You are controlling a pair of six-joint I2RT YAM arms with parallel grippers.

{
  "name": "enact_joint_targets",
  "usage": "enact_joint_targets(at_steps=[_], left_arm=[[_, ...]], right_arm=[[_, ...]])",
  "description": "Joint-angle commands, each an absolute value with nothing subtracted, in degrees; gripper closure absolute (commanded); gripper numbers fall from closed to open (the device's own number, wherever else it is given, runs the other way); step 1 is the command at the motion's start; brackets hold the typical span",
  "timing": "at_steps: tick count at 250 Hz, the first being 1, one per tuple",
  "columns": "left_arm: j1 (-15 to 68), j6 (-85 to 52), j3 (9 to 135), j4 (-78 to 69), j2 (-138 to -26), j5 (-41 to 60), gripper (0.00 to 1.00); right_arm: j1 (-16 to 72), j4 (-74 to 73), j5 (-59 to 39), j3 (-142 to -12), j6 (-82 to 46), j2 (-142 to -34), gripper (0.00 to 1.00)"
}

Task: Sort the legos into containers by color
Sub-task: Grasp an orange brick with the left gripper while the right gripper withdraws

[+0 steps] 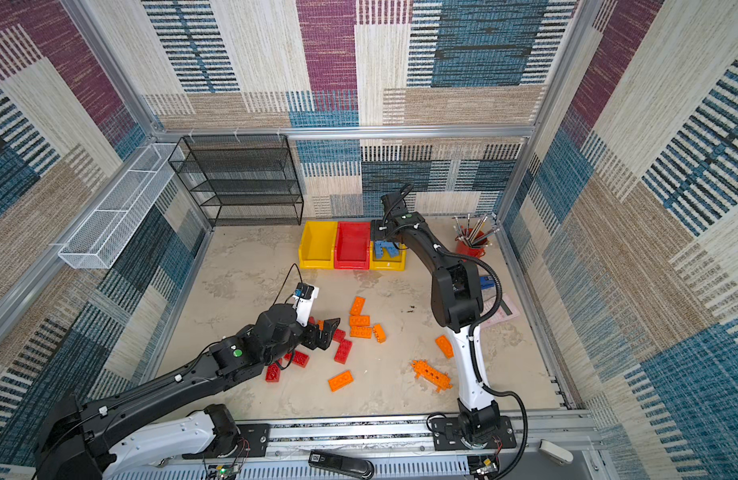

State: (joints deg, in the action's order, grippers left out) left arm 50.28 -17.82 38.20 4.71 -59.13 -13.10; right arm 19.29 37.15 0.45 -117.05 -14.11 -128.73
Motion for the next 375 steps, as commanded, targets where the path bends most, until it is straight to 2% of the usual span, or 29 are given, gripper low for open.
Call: enact_joint_targets(at_steps=[1, 7, 36, 90, 142, 198, 257, 301, 339, 375], left_arm=[[50.19, -16.86, 39.06, 5.60, -58.45, -12.17, 0.01], [50.13, -16.87, 39.10, 5.83, -58.26, -12.09, 0.01], [50.19, -17.18, 39.31, 6.88, -57.08, -11.25, 0.01], [50.26, -19.32, 38.32, 8.24, -53.92, -9.12, 0.01], [50.34, -21.56, 37.18, 8.60, -54.26, -7.65, 0.01], [50.31, -22.77, 37.48, 8.33, -57.95, -7.33, 0.01], [50.32, -22.59, 41.61, 10.41, -65.45, -8.35, 0.01], [50.19, -20.78, 47.57, 10.36, -74.87, -8.68, 0.00], [48.27, -20.39, 56.72, 15.84, -86.56, -8.68, 0.06], [45.92, -20.58, 63.96, 18.89, -96.07, -5.90, 0.16]], right_arm=[[19.62, 34.41, -0.03, -109.97, -14.04, -121.15, 0.09], [19.75, 33.17, -0.05, -107.02, -14.29, -118.94, 0.00], [20.35, 26.66, -1.90, -92.17, -15.56, -107.92, 0.01], [22.61, 24.47, -0.90, -70.77, -19.21, -92.20, 0.01], [25.38, 24.12, 0.94, -57.04, -22.26, -84.45, 0.01], [26.37, 21.86, 1.06, -49.49, -25.81, -80.04, 0.01], [26.42, 23.36, 1.64, -47.83, -25.68, -77.60, 0.01], [26.32, 23.95, 2.92, -45.64, -26.89, -73.60, 0.01], [26.41, 25.43, 3.73, -44.11, -28.25, -68.25, 0.01], [26.37, 26.95, 4.22, -43.57, -28.49, -63.57, 0.01]])
